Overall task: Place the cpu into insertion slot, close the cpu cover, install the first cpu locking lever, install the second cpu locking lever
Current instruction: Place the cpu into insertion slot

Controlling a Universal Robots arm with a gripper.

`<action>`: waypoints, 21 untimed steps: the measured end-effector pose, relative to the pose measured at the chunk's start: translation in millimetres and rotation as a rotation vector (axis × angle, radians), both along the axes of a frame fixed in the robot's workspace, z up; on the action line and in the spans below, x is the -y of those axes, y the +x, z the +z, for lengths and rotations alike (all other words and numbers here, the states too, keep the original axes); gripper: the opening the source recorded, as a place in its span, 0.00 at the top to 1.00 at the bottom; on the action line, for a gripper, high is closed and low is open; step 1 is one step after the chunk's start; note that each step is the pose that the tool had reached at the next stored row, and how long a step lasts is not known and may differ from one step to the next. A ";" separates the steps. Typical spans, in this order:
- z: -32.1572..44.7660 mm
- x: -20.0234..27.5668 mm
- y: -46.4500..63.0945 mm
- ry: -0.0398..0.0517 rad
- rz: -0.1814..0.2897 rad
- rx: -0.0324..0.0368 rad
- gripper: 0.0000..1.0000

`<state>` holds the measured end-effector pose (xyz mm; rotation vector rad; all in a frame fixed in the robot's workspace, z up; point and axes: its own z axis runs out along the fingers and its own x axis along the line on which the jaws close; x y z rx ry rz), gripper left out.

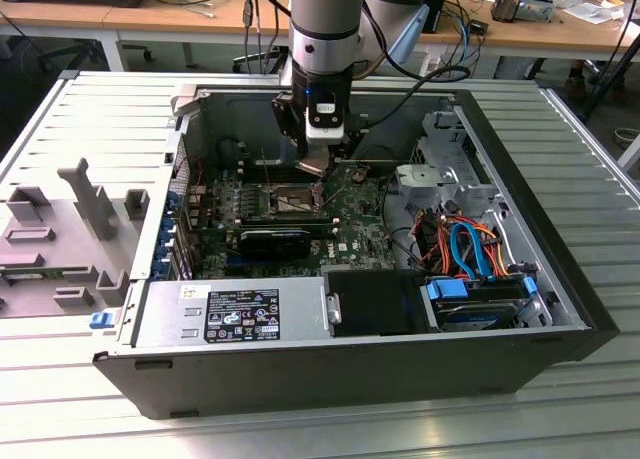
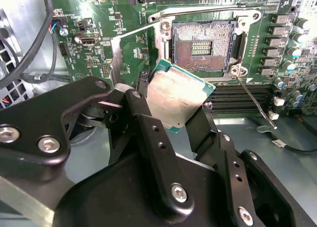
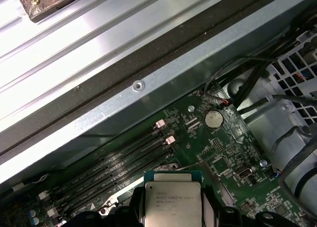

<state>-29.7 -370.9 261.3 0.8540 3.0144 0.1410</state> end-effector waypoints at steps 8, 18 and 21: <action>0.0 0.0 0.0 0.0000 -0.010 0.0000 0.45; 0.0 0.0 0.0 0.0000 -0.022 0.0000 0.45; 0.0 0.0 0.0 0.0001 -0.026 0.0000 0.45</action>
